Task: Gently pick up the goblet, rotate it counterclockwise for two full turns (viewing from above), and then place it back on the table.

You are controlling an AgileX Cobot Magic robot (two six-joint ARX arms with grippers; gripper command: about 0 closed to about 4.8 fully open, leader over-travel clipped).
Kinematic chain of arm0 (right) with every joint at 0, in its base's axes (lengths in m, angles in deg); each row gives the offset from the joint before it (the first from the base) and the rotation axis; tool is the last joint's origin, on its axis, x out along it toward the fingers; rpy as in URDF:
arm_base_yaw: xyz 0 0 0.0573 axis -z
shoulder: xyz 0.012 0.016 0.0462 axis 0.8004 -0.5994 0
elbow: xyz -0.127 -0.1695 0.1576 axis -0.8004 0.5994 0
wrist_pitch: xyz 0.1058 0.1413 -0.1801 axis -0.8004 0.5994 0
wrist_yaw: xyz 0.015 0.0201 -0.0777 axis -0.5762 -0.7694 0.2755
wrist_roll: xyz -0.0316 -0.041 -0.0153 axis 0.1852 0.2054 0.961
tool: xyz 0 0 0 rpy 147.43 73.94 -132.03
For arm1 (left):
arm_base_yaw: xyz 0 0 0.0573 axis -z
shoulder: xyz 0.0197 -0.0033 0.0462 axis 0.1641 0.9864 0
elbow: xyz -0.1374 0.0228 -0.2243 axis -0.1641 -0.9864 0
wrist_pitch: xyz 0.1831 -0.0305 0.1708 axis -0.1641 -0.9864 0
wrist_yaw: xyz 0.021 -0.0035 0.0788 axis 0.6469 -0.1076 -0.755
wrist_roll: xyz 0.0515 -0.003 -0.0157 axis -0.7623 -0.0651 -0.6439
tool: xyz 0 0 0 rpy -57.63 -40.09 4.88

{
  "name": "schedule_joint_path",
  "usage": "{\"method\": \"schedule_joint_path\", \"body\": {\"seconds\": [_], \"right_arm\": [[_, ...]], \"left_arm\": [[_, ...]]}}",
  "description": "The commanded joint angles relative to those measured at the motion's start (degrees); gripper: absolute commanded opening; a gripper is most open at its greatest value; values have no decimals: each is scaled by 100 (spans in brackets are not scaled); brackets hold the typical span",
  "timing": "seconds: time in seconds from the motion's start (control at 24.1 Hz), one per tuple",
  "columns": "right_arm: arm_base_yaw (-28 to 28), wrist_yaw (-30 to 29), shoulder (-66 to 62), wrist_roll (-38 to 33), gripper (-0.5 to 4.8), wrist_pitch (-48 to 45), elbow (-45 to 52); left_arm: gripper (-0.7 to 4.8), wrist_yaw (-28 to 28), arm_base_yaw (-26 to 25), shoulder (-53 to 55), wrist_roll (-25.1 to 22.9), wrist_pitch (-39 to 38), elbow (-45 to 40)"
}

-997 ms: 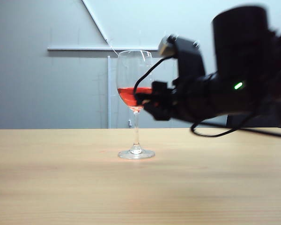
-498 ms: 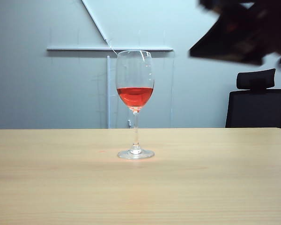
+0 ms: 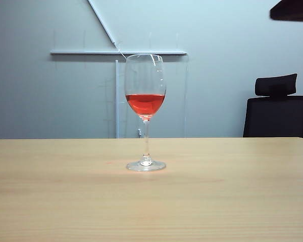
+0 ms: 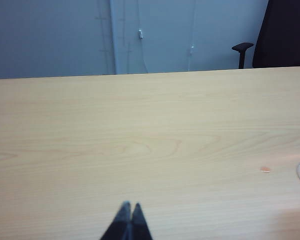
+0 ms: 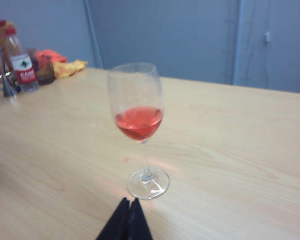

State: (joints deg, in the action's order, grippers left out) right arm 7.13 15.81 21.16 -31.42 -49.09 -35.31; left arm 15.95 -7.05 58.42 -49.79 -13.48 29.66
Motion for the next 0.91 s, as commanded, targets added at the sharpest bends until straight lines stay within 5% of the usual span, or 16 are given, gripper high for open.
{"method": "schedule_joint_path", "body": {"seconds": [0.04,0.58,0.79,0.91], "right_arm": [[-13,2,387,-42,-5,372,-31],[74,529,1550,400,-6,691,-9],[1606,-234,1539,575,-6,446,457],[2846,-1403,1543,470,-6,37,881]], "left_arm": [[-5,26,7,9,-2,22,15],[-5,20,7,9,-2,15,15],[-5,20,9,9,-2,15,15],[-5,20,9,9,-2,13,15]]}}
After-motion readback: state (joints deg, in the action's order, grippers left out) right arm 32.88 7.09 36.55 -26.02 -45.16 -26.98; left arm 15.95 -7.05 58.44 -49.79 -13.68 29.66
